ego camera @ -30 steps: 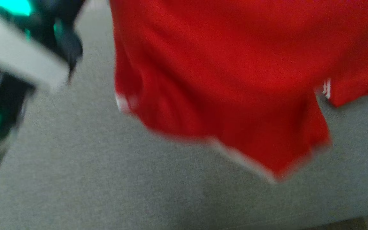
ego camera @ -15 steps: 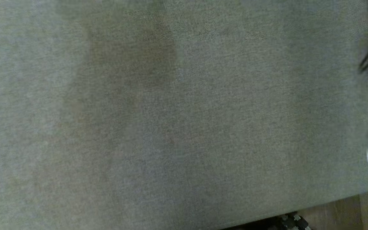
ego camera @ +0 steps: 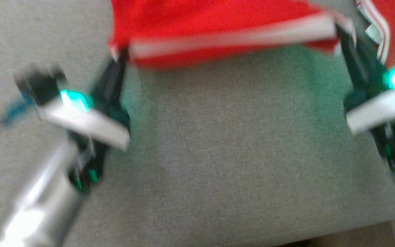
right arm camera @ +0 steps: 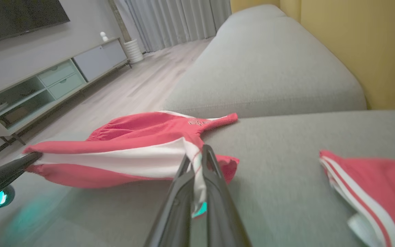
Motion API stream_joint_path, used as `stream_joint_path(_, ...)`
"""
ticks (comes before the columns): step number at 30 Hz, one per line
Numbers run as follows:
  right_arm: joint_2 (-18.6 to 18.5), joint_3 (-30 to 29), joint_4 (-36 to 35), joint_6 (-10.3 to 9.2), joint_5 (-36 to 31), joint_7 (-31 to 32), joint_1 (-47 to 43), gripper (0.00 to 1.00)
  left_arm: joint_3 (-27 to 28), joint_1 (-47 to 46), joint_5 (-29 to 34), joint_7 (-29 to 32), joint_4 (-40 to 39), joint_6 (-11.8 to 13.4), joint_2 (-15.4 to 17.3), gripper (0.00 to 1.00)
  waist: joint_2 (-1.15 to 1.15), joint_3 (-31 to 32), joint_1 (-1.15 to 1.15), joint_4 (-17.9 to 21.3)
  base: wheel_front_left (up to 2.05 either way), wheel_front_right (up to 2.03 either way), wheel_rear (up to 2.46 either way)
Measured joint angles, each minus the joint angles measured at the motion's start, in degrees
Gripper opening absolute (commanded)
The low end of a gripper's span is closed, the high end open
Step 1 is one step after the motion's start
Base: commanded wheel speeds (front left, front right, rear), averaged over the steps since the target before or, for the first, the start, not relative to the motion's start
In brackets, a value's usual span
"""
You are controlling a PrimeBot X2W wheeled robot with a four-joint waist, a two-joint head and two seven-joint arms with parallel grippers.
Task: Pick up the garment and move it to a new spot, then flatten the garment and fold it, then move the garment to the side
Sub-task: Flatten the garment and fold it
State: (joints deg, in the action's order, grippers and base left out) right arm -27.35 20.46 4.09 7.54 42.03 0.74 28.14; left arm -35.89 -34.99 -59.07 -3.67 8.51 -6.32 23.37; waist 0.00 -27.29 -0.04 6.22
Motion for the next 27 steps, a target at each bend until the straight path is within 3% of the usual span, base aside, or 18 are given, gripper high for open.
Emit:
stream_joint_path(5,-4.94,-2.1,-8.01,0.0,1.21,4.93,-18.46,0.0,-2.88,17.35,-1.01,-3.02,-9.29,3.53,1.92,0.0,0.0,6.41,0.0,-1.43,0.0,0.0,0.0)
stream_joint_path(12,-5.88,-9.67,-21.68,0.0,4.66,14.72,-43.97,0.0,-6.79,34.79,-2.49,-5.56,-21.24,7.28,3.7,0.0,0.0,12.68,0.01,-4.01,0.0,0.0,0.0)
stream_joint_path(16,-5.86,-13.96,-25.46,0.0,5.28,17.52,-51.36,0.0,-7.39,38.63,-2.5,-5.82,-25.02,8.17,5.03,0.0,0.0,13.39,0.03,-5.28,0.0,0.0,0.0)
stream_joint_path(20,-5.72,-16.31,-28.78,0.0,5.94,20.18,-49.14,0.0,-6.82,38.73,-5.2,-5.94,-28.27,8.14,4.98,0.0,0.0,13.62,0.04,-6.02,0.0,0.0,0.0)
stream_joint_path(27,-5.66,-14.94,-26.13,0.0,8.29,25.99,-32.24,0.0,-5.53,31.42,-9.23,-1.29,-29.89,7.87,3.69,0.0,0.0,12.28,0.04,-7.92,0.0,0.0,0.0)
